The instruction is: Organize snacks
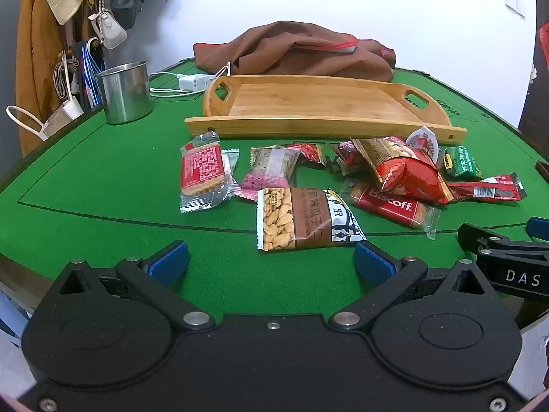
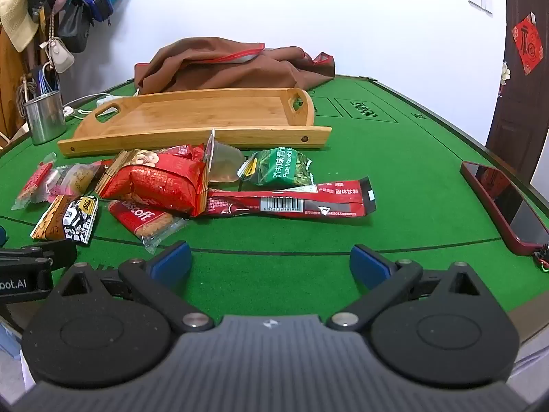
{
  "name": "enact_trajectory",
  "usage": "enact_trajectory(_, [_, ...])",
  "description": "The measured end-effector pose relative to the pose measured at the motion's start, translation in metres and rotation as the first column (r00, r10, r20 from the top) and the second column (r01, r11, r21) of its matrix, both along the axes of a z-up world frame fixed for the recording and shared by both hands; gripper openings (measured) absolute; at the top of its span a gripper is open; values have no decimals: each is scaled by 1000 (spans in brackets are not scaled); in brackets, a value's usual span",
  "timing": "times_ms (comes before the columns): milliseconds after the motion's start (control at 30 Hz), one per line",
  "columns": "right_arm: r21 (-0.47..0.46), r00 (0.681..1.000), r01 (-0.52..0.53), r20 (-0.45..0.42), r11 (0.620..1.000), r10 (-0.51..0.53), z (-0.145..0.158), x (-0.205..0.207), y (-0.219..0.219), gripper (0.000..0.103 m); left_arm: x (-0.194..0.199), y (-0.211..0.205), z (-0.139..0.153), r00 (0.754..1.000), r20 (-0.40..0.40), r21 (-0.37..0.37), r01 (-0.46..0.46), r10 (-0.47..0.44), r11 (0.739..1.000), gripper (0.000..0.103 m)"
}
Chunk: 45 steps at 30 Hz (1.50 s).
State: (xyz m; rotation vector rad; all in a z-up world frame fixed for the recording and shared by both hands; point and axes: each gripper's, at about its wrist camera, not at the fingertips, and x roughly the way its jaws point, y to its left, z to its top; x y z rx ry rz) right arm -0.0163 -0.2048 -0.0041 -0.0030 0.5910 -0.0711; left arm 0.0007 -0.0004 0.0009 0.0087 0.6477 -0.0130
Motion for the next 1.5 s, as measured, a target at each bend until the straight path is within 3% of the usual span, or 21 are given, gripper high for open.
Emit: enact_trajectory(1500, [-3, 1000, -5, 2, 1000, 5, 3, 0, 0, 103, -1, 3, -2, 1000, 7, -5, 12, -12, 1000, 103])
